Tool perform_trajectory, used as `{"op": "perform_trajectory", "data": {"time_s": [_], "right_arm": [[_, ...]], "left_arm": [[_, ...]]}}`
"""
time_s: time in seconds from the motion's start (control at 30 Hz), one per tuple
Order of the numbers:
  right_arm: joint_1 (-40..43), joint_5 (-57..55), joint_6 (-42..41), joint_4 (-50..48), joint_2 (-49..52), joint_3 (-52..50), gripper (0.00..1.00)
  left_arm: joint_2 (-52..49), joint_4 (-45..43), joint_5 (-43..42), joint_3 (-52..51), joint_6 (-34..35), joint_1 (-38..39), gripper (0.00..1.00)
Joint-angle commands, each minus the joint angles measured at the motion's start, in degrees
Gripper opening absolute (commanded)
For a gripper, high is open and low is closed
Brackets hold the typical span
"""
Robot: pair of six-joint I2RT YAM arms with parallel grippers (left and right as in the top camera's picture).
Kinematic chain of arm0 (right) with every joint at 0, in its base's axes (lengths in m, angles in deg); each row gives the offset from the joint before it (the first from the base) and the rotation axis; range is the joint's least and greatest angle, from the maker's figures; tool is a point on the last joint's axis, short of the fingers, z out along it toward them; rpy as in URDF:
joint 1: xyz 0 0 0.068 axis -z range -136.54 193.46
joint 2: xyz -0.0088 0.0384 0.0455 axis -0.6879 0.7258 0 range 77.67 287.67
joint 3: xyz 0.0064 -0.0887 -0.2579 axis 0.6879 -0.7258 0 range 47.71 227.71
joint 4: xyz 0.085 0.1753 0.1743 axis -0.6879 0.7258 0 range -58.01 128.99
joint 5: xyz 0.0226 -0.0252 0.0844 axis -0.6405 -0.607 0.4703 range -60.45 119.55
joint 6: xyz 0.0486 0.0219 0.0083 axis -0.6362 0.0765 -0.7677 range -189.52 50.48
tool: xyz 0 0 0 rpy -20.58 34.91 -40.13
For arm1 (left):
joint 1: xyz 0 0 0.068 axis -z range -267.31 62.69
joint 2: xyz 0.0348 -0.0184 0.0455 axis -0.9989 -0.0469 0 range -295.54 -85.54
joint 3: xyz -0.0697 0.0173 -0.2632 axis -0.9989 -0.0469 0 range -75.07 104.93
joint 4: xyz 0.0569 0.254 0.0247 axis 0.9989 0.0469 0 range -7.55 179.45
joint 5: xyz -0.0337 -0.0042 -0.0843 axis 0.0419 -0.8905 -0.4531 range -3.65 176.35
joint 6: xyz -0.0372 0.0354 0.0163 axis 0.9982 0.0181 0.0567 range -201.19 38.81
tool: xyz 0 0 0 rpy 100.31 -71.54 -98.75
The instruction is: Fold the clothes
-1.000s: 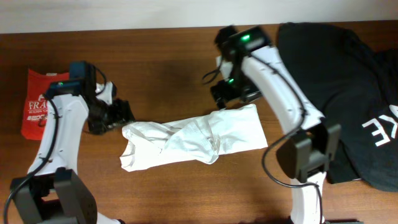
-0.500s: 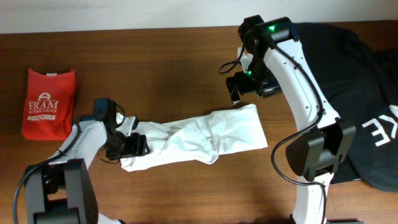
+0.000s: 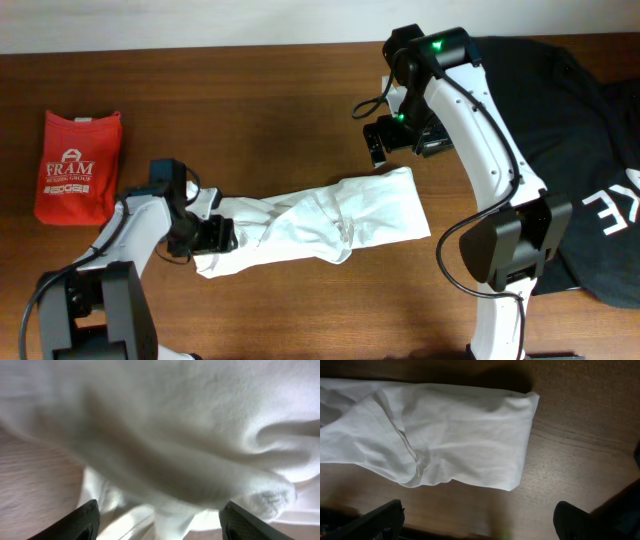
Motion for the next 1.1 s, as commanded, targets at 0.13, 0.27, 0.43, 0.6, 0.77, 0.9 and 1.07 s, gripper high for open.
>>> {"op": "perform_trajectory", "data": {"time_s": [0.13, 0.27, 0.43, 0.6, 0.77, 0.9, 1.07], "right_arm": [[0.22, -0.09, -0.26, 0.26, -0.26, 0.26, 0.99], [0.22, -0.07, -0.26, 0.26, -0.26, 0.26, 0.99], [0.22, -0.07, -0.26, 0.26, -0.26, 0.26, 0.99], [0.22, -0.07, -0.26, 0.26, -0.26, 0.26, 0.99], [0.22, -0.07, -0.26, 0.26, -0.26, 0.26, 0.99], [0.22, -0.11, -0.24, 0.26, -0.26, 0.26, 0.99], [0.70, -3.82, -0.26, 0.26, -0.26, 0.26, 0.99]], "left_arm": [[0.24, -0.07, 4.52, 4.00, -0.98, 0.11, 0.77], [0.17, -0.68, 4.26, 3.32, -0.94, 0.11, 0.77], [-0.87, -5.31, 1.68, -0.44, -0.79, 0.11, 0.81], [-4.00, -6.40, -0.17, -1.99, -0.74, 0.13, 0.81], [-6.54, -5.99, -2.45, -1.99, -0.74, 1.44, 0.47], [-6.51, -5.40, -2.45, -1.92, -0.11, 1.99, 0.20], [-6.51, -2.23, -0.87, 2.19, 1.55, 0.02, 0.13]]}}
